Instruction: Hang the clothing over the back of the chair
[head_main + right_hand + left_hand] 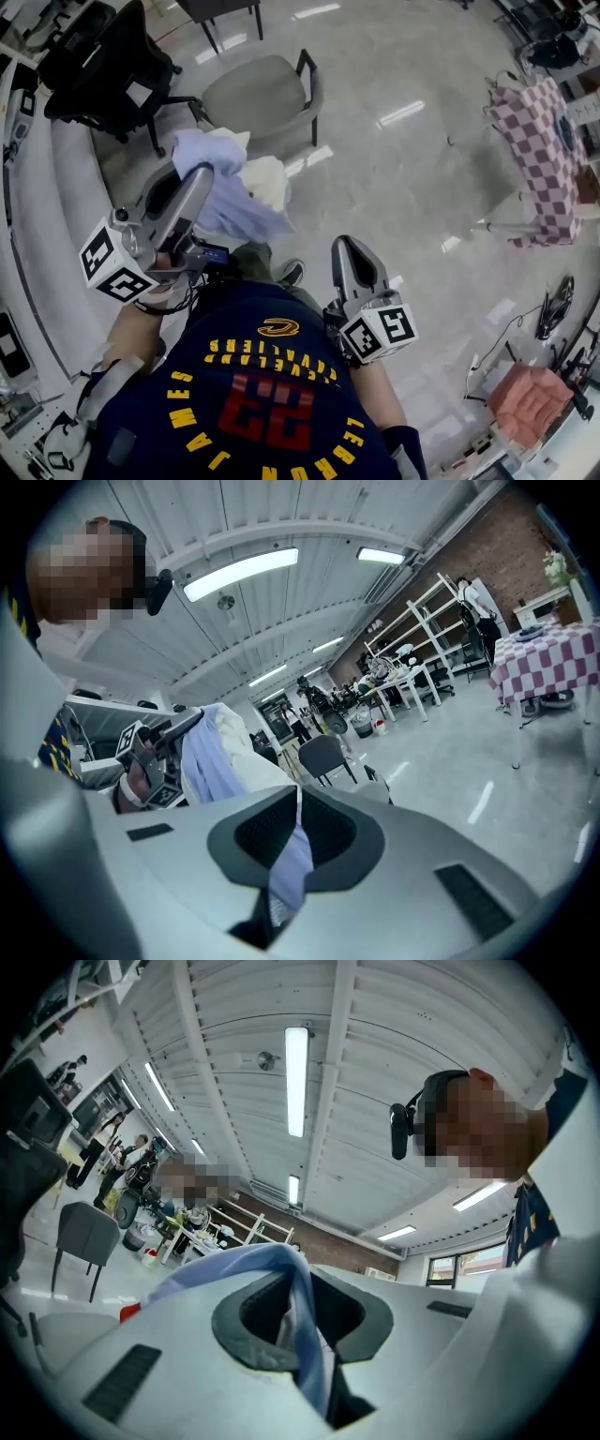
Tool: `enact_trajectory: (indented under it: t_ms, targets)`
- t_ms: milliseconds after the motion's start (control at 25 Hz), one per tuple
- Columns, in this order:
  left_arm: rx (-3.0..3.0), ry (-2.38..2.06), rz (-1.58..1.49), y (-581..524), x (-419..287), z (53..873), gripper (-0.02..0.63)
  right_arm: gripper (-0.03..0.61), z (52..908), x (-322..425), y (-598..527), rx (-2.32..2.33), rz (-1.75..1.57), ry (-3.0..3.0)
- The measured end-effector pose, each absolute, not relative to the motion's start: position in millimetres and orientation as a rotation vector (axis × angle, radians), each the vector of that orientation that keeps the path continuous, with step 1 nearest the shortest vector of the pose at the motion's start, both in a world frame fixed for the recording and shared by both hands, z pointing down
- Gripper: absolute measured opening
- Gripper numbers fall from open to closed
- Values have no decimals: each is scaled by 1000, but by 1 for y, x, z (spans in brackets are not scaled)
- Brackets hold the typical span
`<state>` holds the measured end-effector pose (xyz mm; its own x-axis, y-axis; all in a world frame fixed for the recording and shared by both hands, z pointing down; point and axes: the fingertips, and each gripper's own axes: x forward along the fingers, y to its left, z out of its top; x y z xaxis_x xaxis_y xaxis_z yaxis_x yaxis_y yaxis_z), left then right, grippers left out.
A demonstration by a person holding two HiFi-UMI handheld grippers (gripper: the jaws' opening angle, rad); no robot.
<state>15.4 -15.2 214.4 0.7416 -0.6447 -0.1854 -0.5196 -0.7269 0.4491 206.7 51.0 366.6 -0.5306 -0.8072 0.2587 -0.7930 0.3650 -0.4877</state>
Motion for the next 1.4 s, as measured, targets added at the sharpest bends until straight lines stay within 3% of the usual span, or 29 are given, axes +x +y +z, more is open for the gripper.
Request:
enact_trajectory:
  t_ms: [680,1400]
  targets:
    - [2632,-562,-378,-147,47,241,38,21,355,191,-90,-1768,-863,2483]
    - [2480,-737,-323,-297,3,346,38,21,367,201,-142,-1980,-877,2422]
